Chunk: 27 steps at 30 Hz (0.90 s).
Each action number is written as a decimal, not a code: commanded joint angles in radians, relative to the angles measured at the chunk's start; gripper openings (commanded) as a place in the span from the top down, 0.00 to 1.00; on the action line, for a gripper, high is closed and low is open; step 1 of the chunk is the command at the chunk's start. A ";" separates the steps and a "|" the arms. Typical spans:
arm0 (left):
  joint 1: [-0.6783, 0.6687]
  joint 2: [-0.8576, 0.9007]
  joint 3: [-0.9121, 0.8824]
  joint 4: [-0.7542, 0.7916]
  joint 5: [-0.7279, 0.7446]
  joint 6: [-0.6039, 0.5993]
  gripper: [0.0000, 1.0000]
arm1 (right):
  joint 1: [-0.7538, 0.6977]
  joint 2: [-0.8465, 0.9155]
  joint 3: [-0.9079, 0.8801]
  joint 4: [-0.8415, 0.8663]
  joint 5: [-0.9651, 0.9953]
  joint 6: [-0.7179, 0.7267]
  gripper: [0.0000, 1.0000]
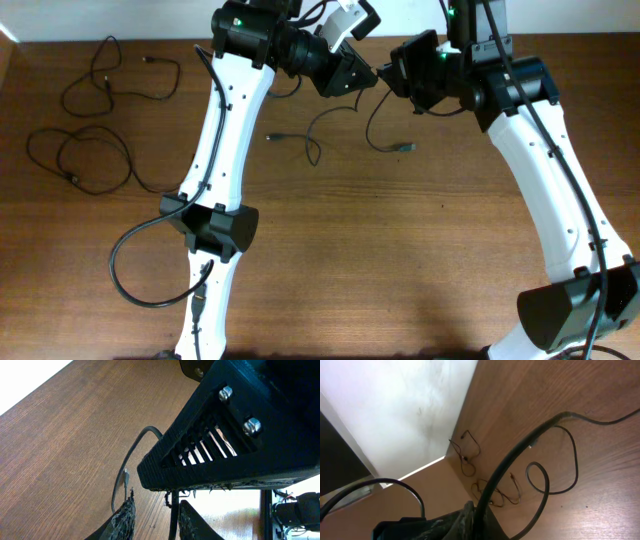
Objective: Untangle cables
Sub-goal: 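Lift the bundle and pull its cable apart with both grippers, then carry the held cable leftward with the left gripper, right gripper releasing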
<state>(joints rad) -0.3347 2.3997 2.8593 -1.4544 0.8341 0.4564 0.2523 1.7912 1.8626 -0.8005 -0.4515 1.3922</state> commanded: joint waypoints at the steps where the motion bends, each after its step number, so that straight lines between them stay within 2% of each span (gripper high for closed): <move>1: -0.011 -0.003 0.008 -0.012 0.014 0.010 0.70 | 0.010 -0.018 0.008 0.014 -0.012 0.004 0.95; 4: -0.011 -0.003 0.008 -0.012 0.014 0.010 0.74 | 0.010 -0.018 0.008 0.013 -0.013 0.004 0.95; 9: -0.011 -0.003 0.007 -0.011 -0.005 0.009 0.87 | 0.010 -0.018 0.008 0.012 -0.017 0.004 0.95; 10: -0.011 -0.003 0.008 -0.011 -0.005 0.009 0.91 | 0.010 -0.018 0.008 0.012 -0.017 0.003 0.95; 11: -0.011 -0.003 0.008 -0.004 -0.005 0.009 1.00 | 0.010 -0.018 0.008 0.011 -0.017 -0.001 0.95; 13: -0.011 -0.003 0.008 0.006 -0.003 0.008 1.00 | 0.010 -0.018 0.008 0.011 -0.016 -0.060 0.95; 17: -0.011 -0.013 0.008 0.007 0.026 0.002 1.00 | 0.001 -0.018 0.008 0.010 -0.010 -0.246 0.79; 19: -0.005 -0.045 0.008 0.012 0.026 -0.036 1.00 | -0.017 -0.018 0.008 0.003 -0.025 -0.382 0.64; 21: 0.005 -0.089 0.008 0.039 0.019 -0.091 1.00 | -0.063 -0.026 0.008 0.004 -0.152 -0.514 0.45; 25: 0.063 -0.185 0.008 0.077 0.007 -0.188 1.00 | -0.202 -0.034 0.008 -0.029 -0.393 -0.646 0.30; 27: 0.089 -0.217 0.008 0.097 0.007 -0.245 1.00 | -0.280 -0.034 0.008 -0.103 -0.409 -0.727 0.29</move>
<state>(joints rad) -0.2913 2.2711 2.8578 -1.3808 0.8337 0.3046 0.0429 1.7802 1.8637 -0.8520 -0.7856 0.7925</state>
